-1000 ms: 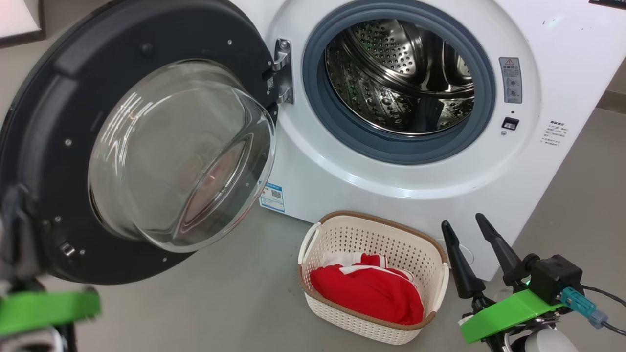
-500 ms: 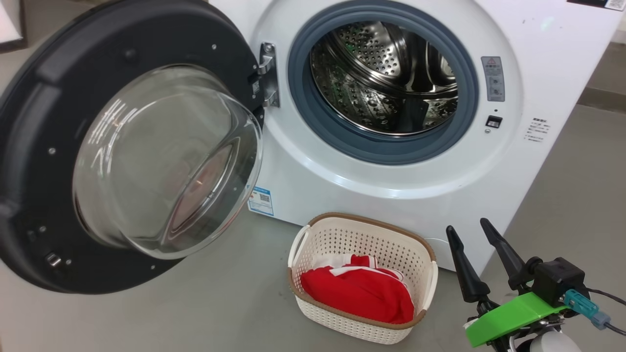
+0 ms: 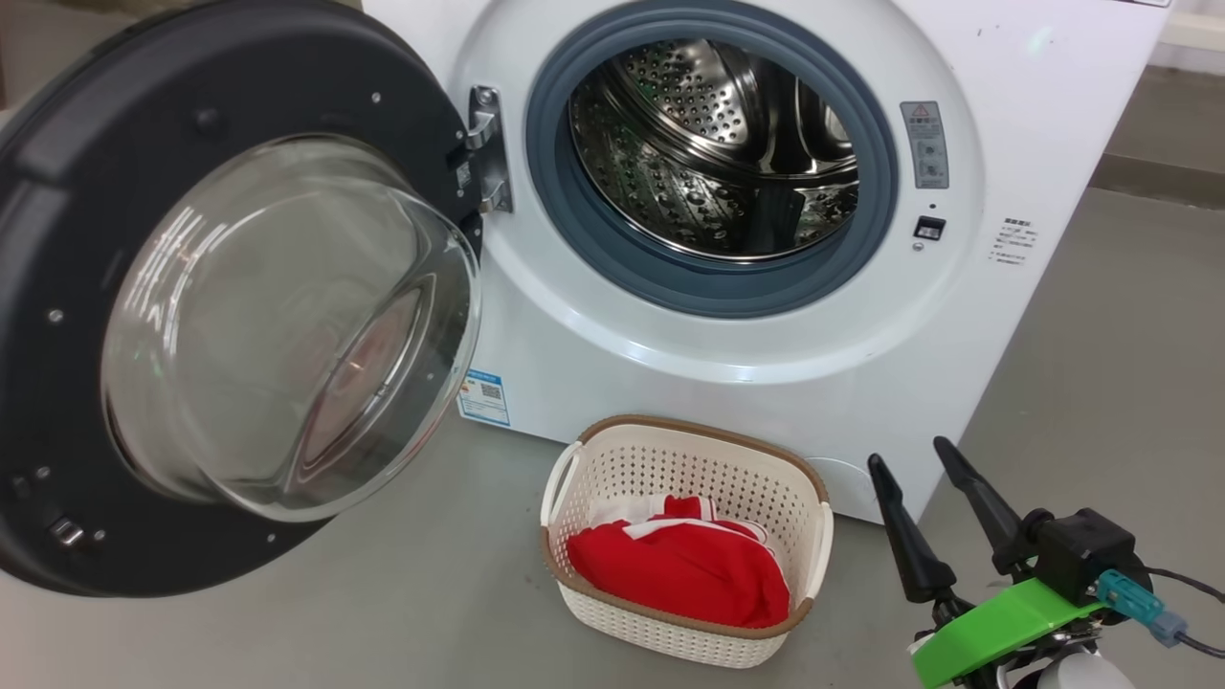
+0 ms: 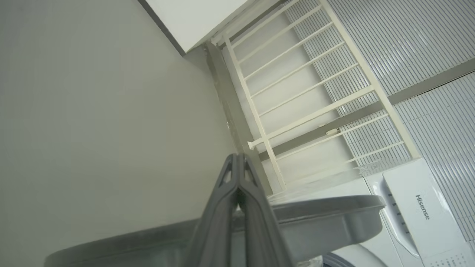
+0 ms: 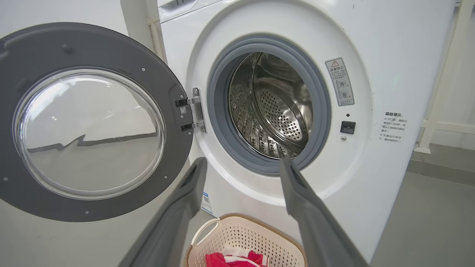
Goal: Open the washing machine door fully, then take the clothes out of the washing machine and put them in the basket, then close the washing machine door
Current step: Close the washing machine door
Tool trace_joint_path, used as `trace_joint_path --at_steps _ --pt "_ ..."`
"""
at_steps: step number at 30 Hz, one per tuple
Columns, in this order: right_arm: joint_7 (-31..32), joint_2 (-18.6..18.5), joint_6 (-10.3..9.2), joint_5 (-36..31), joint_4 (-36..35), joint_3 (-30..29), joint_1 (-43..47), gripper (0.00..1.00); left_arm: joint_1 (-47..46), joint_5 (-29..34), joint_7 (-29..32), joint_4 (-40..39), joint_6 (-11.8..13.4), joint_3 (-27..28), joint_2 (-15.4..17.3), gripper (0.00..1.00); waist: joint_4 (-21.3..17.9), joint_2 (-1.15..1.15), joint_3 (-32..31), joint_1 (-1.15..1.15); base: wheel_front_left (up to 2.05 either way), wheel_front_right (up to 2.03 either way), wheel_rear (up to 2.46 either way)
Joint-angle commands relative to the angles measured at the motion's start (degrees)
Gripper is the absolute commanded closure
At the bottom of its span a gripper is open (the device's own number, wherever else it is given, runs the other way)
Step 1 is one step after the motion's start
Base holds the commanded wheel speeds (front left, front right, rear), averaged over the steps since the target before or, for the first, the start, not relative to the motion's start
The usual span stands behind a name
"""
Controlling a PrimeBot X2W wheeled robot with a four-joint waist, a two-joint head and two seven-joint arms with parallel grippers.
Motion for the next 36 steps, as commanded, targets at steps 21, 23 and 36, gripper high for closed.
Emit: trace_joint_path --at_steps 21,23,36 --pt "-0.36 -0.97 0.29 0.79 -1.08 1.90 -1.24 0.00 -0.23 -7.22 19.15 1.30 -5.84 0.47 3.34 1.00 -1.76 0.00 0.98 0.00 0.00 0.00 0.00" --pt "-0.36 -0.84 0.29 0.75 -1.15 1.81 -1.20 0.00 0.45 -7.55 20.70 0.75 -6.64 0.13 3.18 1.00 -1.55 0.00 1.03 0.00 0.00 0.00 0.00" --pt "-0.36 0.16 0.29 1.07 -1.11 1.43 -0.92 0.00 5.63 -12.24 26.08 -7.74 -9.88 1.11 -2.05 1.00 -0.75 0.00 1.11 0.00 0.00 0.00 0.00"
